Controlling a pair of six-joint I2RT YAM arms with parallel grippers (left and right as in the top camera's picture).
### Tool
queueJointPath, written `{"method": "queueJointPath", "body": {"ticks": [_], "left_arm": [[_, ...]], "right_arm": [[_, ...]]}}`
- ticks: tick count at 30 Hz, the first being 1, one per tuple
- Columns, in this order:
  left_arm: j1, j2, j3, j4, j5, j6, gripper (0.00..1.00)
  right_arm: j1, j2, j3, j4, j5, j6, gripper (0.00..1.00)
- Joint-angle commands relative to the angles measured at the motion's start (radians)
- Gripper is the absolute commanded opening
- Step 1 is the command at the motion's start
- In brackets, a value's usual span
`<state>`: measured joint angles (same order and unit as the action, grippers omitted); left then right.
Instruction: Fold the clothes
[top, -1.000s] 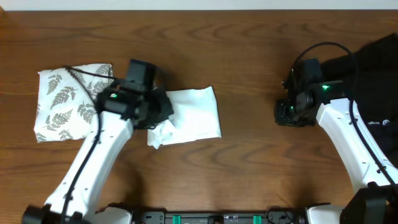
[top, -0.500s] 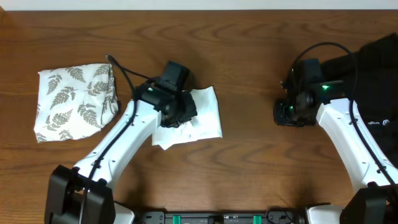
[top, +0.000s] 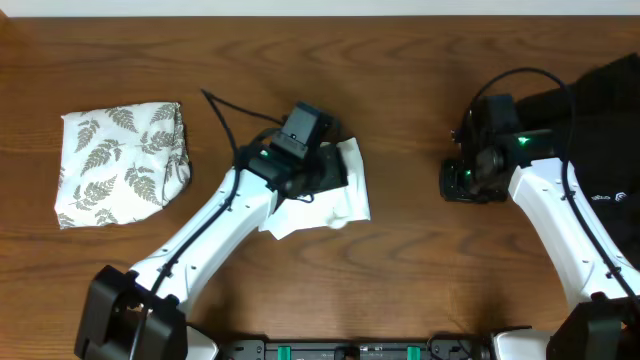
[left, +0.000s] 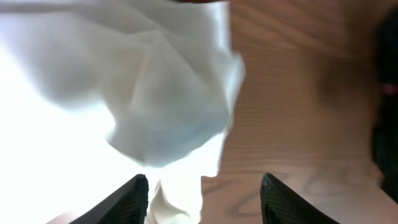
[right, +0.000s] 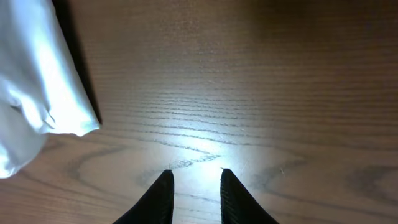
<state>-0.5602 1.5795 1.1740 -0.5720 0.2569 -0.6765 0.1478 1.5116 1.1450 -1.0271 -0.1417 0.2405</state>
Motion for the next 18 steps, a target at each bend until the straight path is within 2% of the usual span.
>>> {"method": "queueJointPath", "body": {"ticks": [1,10,13,15,18], "left_arm": [[-0.022,0.003,0.02,0.023,0.03,0.051,0.59],[0.015,0.003,0.02,-0.035,0.018,0.082,0.6],[0.052,0.003,0.02,-0.061,0.008,0.082,0.6],[0.086,0.003,0.02,-0.081,-0.018,0.082,0.6],[0.142,0.003,0.02,-0.122,-0.07,0.082,0.6]], "right_arm": [[-0.003,0.005,0.001,0.002,-0.006,-0.011,0.24],[-0.002,0.005,0.001,0.005,-0.042,-0.041,0.24],[0.005,0.005,0.001,0.031,-0.171,-0.149,0.24],[0.018,0.005,0.001,0.065,-0.336,-0.261,0.22],[0.049,0.005,0.001,0.139,-0.528,-0.351,0.16]]}}
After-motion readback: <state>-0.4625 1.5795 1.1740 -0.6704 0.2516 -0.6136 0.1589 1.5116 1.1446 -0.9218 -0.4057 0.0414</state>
